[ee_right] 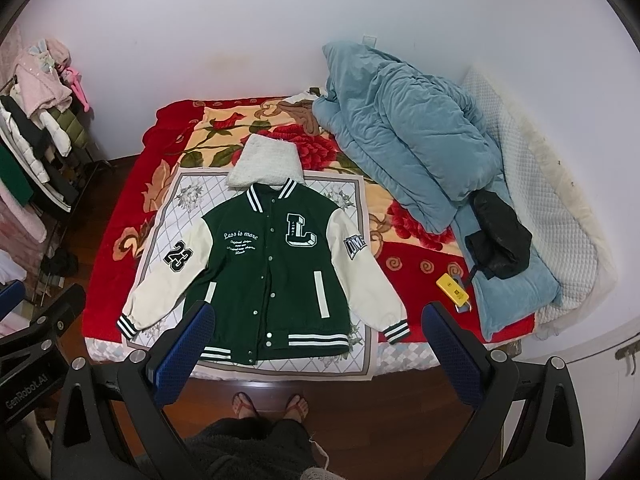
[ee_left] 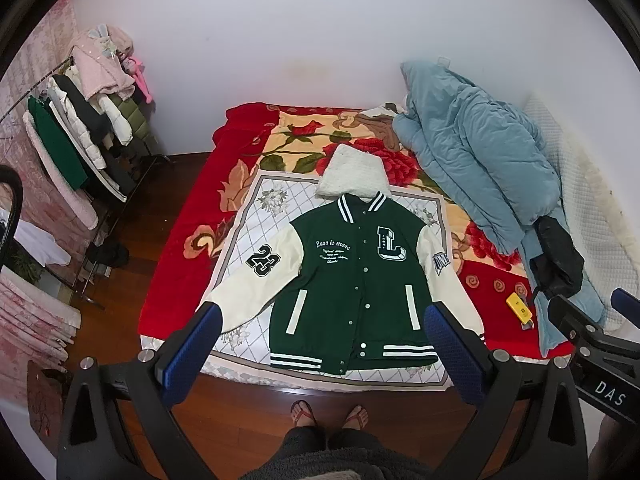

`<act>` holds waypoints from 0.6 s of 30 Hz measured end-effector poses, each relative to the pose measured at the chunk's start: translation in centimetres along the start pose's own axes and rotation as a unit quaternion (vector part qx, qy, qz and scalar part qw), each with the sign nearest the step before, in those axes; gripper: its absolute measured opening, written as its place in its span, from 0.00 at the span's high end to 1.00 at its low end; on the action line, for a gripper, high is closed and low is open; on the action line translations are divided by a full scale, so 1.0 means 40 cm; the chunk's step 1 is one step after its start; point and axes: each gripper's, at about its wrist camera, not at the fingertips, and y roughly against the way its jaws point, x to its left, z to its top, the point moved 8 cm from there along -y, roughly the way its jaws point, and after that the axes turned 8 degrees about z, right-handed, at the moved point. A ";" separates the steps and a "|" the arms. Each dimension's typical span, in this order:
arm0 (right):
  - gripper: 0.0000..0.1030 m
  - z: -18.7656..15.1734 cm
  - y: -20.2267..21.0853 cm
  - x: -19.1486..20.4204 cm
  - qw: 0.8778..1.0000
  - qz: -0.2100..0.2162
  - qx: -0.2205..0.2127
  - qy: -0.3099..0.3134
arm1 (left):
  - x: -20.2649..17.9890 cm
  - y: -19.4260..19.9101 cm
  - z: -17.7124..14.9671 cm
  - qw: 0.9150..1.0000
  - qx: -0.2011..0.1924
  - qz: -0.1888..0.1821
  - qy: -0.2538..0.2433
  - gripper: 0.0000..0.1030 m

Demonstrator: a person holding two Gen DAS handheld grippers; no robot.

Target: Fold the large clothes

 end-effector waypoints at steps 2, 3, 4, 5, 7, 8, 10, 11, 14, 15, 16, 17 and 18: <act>0.00 0.004 0.002 0.001 1.000 0.000 0.000 0.000 | -0.005 0.001 0.007 1.000 0.000 0.000 0.000 0.00; 0.00 0.005 0.003 0.002 1.000 0.001 0.000 0.000 | -0.005 0.001 0.004 1.000 0.000 0.000 0.000 0.00; 0.00 0.006 0.004 0.002 1.000 0.001 0.000 0.001 | -0.007 0.002 0.008 1.000 0.000 0.000 -0.001 0.00; 0.00 0.003 0.003 0.001 1.000 0.000 -0.001 0.001 | -0.008 0.002 0.009 1.000 0.000 0.000 -0.001 0.00; 0.00 0.001 0.003 0.002 1.000 0.001 -0.001 0.000 | -0.010 0.003 0.012 1.000 0.000 -0.002 -0.001 0.00; 0.00 0.004 0.005 0.003 1.000 0.001 -0.001 0.000 | -0.014 0.006 0.013 1.000 -0.001 -0.002 -0.002 0.00; 0.00 0.001 0.004 0.002 1.000 0.000 -0.001 0.000 | -0.013 0.007 0.011 1.000 -0.001 -0.002 -0.001 0.00; 0.00 -0.001 0.002 0.002 1.000 0.000 -0.001 0.000 | -0.015 0.007 0.012 1.000 -0.001 -0.002 -0.001 0.00; 0.00 -0.002 0.004 0.003 1.000 0.000 0.001 -0.001 | -0.016 0.007 0.009 1.000 -0.001 -0.003 -0.001 0.00; 0.00 0.002 0.005 0.004 1.000 0.001 0.003 0.000 | -0.019 0.007 0.011 1.000 -0.001 -0.004 -0.001 0.00; 0.00 0.024 0.009 0.009 1.000 0.001 0.005 0.000 | -0.022 0.005 0.011 1.000 -0.002 -0.005 -0.003 0.00; 0.00 0.036 0.015 0.013 1.000 0.001 0.006 -0.001 | -0.027 0.000 0.018 1.000 -0.003 -0.005 -0.004 0.00; 0.00 0.043 0.015 0.014 1.000 0.001 0.008 -0.004 | -0.029 -0.008 0.023 1.000 -0.007 -0.006 -0.004 0.00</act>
